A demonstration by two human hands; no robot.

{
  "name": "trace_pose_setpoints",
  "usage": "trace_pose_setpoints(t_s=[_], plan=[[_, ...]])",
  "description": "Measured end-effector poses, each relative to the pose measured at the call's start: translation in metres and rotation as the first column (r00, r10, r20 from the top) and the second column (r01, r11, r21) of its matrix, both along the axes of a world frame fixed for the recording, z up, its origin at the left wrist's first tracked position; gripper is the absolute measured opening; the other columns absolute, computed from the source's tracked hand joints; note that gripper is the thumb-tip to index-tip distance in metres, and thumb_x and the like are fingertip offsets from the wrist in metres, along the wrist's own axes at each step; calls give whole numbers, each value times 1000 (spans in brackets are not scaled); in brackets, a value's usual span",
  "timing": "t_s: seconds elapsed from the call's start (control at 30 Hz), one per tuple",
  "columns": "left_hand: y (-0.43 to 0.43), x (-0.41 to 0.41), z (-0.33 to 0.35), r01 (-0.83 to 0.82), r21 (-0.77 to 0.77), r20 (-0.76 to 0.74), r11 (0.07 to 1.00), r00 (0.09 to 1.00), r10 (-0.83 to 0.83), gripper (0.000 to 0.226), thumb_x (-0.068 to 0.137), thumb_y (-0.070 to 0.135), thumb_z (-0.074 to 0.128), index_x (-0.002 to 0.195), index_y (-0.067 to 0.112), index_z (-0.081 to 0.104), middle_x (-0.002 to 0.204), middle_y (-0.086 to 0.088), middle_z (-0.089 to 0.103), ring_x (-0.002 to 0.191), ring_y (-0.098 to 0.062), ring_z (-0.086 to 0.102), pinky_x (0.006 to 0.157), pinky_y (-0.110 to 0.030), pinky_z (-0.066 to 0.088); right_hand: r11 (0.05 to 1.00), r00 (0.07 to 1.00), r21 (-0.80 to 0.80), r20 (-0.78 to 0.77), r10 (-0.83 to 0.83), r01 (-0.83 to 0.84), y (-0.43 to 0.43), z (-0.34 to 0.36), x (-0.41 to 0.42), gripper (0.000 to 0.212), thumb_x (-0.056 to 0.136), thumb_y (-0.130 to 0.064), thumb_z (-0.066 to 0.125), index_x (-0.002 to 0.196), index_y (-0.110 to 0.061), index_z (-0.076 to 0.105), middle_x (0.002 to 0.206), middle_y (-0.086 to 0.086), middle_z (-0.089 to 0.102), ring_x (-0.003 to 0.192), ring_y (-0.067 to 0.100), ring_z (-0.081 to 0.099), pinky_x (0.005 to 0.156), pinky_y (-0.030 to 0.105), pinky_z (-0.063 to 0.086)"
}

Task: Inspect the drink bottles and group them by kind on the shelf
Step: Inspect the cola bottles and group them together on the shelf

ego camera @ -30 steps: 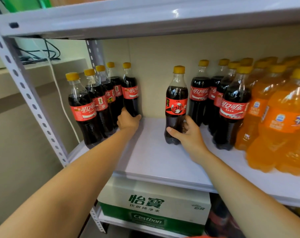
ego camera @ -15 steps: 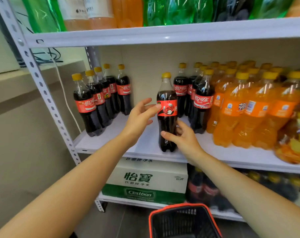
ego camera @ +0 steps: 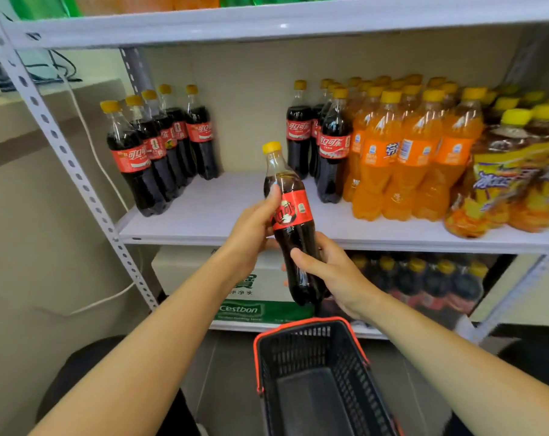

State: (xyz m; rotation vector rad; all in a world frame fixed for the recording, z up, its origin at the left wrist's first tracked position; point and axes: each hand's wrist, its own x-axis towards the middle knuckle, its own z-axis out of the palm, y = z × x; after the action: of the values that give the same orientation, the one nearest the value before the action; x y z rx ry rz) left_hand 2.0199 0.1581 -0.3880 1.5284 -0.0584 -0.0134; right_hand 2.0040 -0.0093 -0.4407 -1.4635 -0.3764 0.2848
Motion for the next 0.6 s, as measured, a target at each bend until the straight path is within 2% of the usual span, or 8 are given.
trace_pose_setpoints(t_s=[0.07,0.17,0.33,0.4,0.47,0.53,0.6], plan=[[-3,0,-2,20,-20,-39,1000,999,-21,70,80,78,43,121,28,69,114,-2,77,108,-20,72,83,-35,57,1000,1000,22,-20,-8,8,-2,-4,-4,58,73,-51,79,125,-29,62,113,4,74,113,29,69,104,60,50],[-5,0,-3,10,-12,-41,1000,999,-10,72,78,79,43,119,27,70,113,-3,77,104,-18,73,78,-30,55,998,998,59,-56,19,-16,-6,-6,-4,51,74,-52,77,120,-35,65,109,2,75,108,27,71,104,54,52],[-4,-1,-6,9,28,23,1000,1000,-9,61,83,70,53,110,19,73,104,-3,79,97,-16,75,74,-24,57,991,995,133,-85,47,-35,-8,-7,-7,42,87,-38,71,126,-24,62,104,8,73,100,34,72,93,53,58],[-2,-2,-6,2,-5,48,1000,999,-1,49,89,61,62,111,18,71,101,1,78,95,-14,74,75,-25,57,998,999,53,-22,-34,35,-7,-7,-8,39,87,-41,73,122,-27,63,103,3,73,99,27,72,90,47,59],[-1,-2,-7,-15,-6,96,1000,995,16,41,87,45,72,120,21,68,105,2,75,95,-13,74,75,-26,58,980,980,-108,125,-152,166,-6,-8,-9,37,88,-44,75,120,-31,61,104,-8,72,100,9,70,88,35,55],[-3,-4,-9,-57,26,138,998,989,53,47,81,38,79,124,24,66,110,1,73,98,-13,73,77,-27,59,938,943,-217,255,-213,271,-5,-10,-9,43,87,-46,77,122,-33,57,105,-13,70,100,-1,67,86,26,53],[-4,-6,-10,-103,16,163,995,982,99,48,81,33,84,124,22,65,109,1,74,100,-15,73,79,-30,61,917,925,-265,318,-208,297,-4,-11,-9,50,84,-48,79,124,-34,54,106,-13,70,100,-2,66,86,24,54]])
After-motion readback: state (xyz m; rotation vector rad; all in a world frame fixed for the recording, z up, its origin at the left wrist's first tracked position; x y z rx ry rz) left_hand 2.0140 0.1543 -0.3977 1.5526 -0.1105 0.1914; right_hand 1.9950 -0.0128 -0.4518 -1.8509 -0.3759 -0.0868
